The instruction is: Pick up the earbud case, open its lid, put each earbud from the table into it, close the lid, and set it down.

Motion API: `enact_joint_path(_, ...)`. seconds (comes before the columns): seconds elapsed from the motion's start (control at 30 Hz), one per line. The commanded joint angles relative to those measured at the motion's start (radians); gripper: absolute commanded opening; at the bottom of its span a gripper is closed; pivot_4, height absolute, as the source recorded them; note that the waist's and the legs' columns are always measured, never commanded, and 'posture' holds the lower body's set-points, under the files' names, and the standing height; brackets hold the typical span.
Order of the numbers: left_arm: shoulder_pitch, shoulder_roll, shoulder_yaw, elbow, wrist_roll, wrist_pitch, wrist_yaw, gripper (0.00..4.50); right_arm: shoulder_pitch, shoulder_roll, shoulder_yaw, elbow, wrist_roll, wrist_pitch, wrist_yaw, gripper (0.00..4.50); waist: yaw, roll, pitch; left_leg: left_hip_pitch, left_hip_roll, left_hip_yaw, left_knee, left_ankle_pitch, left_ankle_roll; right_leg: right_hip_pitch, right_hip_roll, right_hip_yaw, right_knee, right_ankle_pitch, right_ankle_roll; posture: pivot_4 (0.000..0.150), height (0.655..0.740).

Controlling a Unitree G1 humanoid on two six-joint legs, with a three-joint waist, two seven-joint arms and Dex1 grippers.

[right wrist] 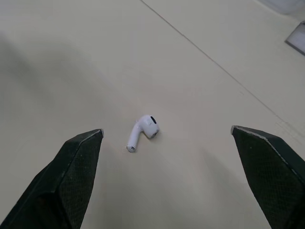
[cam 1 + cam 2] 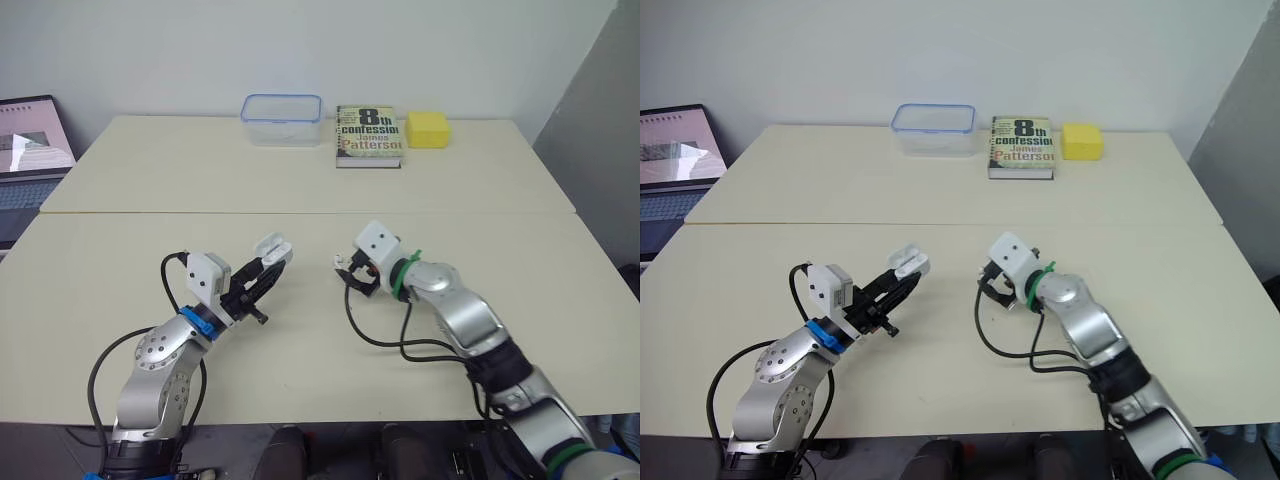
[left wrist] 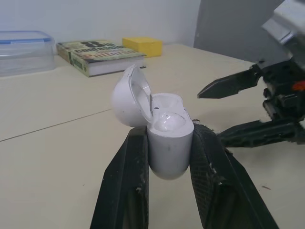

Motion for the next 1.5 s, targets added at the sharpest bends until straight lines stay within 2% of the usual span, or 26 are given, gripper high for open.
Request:
enact_joint_path(0.03, -0.001, 0.01, 0.018, -0.02, -0.008, -0.014, 0.0, 0.81, -0.058, 0.07, -0.029, 0.124, -0.017, -0.061, -0.049, 4.5, -0.002, 0.0, 0.0, 0.0, 0.0, 0.0, 0.0, 0.0, 0.0, 0.0, 0.0, 0.0, 0.0, 0.0, 0.0, 0.15, 0.74)
enact_joint_path(0.27, 0.006, 0.016, 0.018, -0.018, -0.007, -0.013, -0.008, 0.81, -0.094, 0.16, -0.067, 0.325, -0.017, -0.111, -0.073, 4.5, -0.014, 0.0, 0.0, 0.001, 0.001, 0.0, 0.0, 0.0, 0.0, 0.0, 0.001, 0.0, 0.001, 0.001, -0.001, 0.15, 0.74)
enact_joint_path(0.3, 0.006, 0.018, 0.019, -0.018, -0.008, -0.013, -0.009, 0.81, -0.092, 0.165, -0.073, 0.333, -0.015, -0.1, -0.067, 4.33, -0.018, 0.0, 0.0, 0.002, 0.001, 0.0, 0.0, 0.0, 0.0, 0.0, 0.001, 0.0, 0.001, 0.001, -0.001, 0.15, 0.74)
enact_joint_path(0.4, 0.005, 0.022, 0.019, -0.018, -0.009, -0.012, -0.012, 0.81, -0.076, 0.171, -0.093, 0.313, 0.0, -0.057, -0.055, 3.58, -0.02, 0.0, 0.0, 0.003, 0.001, 0.0, 0.0, 0.0, 0.0, 0.001, 0.001, 0.001, 0.002, 0.001, -0.001, 0.15, 0.74)
enact_joint_path(0.67, -0.006, 0.036, 0.004, -0.024, -0.029, 0.021, -0.038, 0.81, -0.033, 0.184, -0.13, 0.191, 0.056, 0.074, -0.026, 0.74, -0.018, 0.0, 0.0, 0.002, 0.001, 0.0, 0.0, 0.0, 0.0, 0.001, 0.0, 0.001, 0.001, 0.001, -0.001, 0.15, 0.74)
enact_joint_path(0.7, -0.009, 0.038, 0.0, -0.025, -0.035, 0.031, -0.046, 0.81, -0.031, 0.181, -0.128, 0.173, 0.059, 0.082, -0.02, 0.52, -0.018, 0.0, 0.0, 0.002, 0.0, 0.0, 0.0, 0.0, 0.0, 0.001, 0.0, 0.001, 0.001, 0.001, -0.001, 0.15, 0.74)
enact_joint_path(0.83, -0.041, 0.044, -0.011, -0.023, -0.055, 0.072, -0.069, 0.81, -0.017, 0.124, -0.101, 0.025, 0.073, 0.13, 0.059, 0.49, -0.017, 0.0, 0.0, 0.001, 0.001, 0.0, -0.001, 0.0, 0.0, 0.0, 0.001, 0.0, 0.001, 0.001, -0.001, 0.15, 0.74)
enact_joint_path(0.97, -0.079, 0.047, -0.012, -0.006, -0.052, 0.08, -0.079, 0.81, 0.051, -0.065, -0.056, -0.281, 0.137, 0.222, 0.236, 0.49, -0.019, 0.0, 0.0, 0.0, 0.0, -0.001, -0.001, 0.0, 0.0, -0.001, 0.001, 0.0, 0.0, 0.001, -0.001, 0.15, 0.74)
enact_joint_path(1.17, -0.084, 0.049, -0.007, -0.008, -0.036, 0.066, -0.071, 0.81, 0.218, -0.345, -0.095, -0.555, 0.185, 0.239, 0.36, 0.49, -0.02, 0.0, 0.0, 0.0, 0.001, -0.002, -0.003, 0.0, 0.0, -0.001, 0.001, -0.001, -0.001, -0.003, 0.004, 0.15, 0.74)
enact_joint_path(1.33, -0.06, 0.053, -0.007, -0.026, -0.012, 0.029, -0.073, 0.81, 0.417, -0.519, -0.17, -0.655, 0.215, 0.185, 0.418, 0.49, -0.019, -0.001, 0.0, 0.0, 0.001, -0.001, -0.004, 0.0, 0.0, -0.001, 0.0, 0.0, -0.002, -0.003, 0.005, 0.15, 0.74)
enact_joint_path(1.5, -0.038, 0.052, -0.013, -0.027, -0.003, 0.002, -0.078, 0.81, 0.491, -0.603, -0.184, -0.59, 0.197, 0.075, 0.45, 0.49, -0.021, -0.001, 0.001, 0.003, 0.001, 0.002, -0.003, 0.0, 0.0, 0.001, 0.001, 0.002, -0.001, -0.003, 0.005, 0.15, 0.74)
